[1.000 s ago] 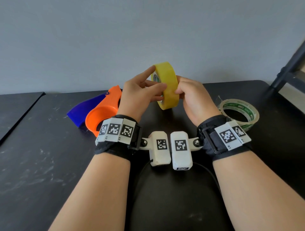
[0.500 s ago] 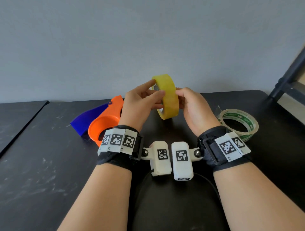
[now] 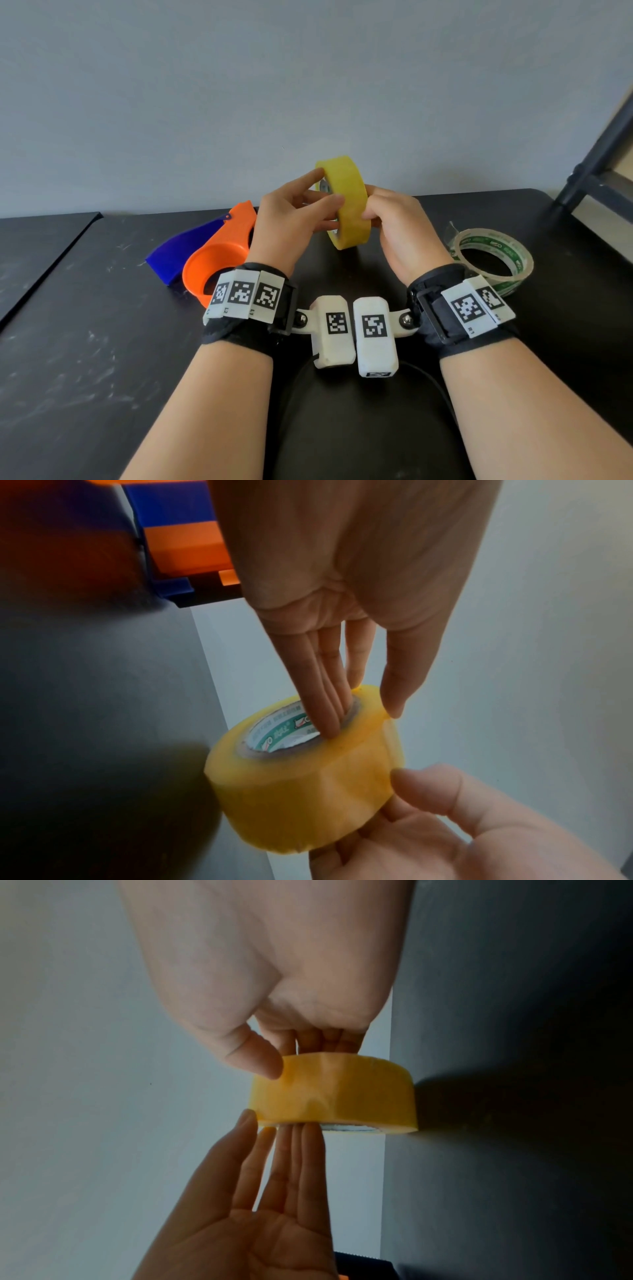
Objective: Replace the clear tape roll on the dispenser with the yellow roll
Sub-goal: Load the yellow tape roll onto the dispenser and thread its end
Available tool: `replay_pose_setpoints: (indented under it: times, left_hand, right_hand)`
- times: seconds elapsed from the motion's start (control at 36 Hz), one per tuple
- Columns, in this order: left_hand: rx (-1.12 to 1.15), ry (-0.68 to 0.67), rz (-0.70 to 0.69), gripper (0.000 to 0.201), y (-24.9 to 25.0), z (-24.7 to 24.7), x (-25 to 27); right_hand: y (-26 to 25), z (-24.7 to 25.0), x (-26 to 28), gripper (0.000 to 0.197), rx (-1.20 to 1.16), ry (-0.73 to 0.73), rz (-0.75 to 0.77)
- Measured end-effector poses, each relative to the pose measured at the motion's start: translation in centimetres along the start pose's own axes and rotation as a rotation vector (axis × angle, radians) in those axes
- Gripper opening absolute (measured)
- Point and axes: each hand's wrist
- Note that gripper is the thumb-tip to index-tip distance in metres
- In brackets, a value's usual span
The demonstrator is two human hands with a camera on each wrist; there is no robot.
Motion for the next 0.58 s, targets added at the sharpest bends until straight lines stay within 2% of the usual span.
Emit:
replay_pose_setpoints:
  times: [0.11,0.28,0.47,0.53,0.58]
  left_hand:
    - [-0.001,0.0,-0.003,0.054,0.09,0.02,0.04]
    - [-0.012,-0.007,-0.005,0.055,0.11,-0.13,0.12]
    - [-0.003,-0.009,0.021,0.055,0.25,-0.33,0.38]
    - [-0.001,-0.011,0.022,0.056,0.28,-0.38,0.43]
    - [0.006,-0.015,0.024,0.057,0.33,-0.4,0.46]
  right_hand:
    - [-0.05,0.08,-0.28,0.036,-0.012,0.022,-0.058]
    - [0.15,0.23,-0.14,0.025,-0.071,0.039,-0.061]
    - [0.22,0.11,-0.32,0.057,-0.1,0.079,-0.051]
    - [0.14,0.17,-0.35,0.054,-0.09,0.086,-0.056]
    - [0.16,0.17,-0.5,0.043,-0.076,0.086,-0.057]
Point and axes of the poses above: each hand's wrist, its own x-axis away from the middle knuckle, its own z-axis out of the back of the hand, y = z × x
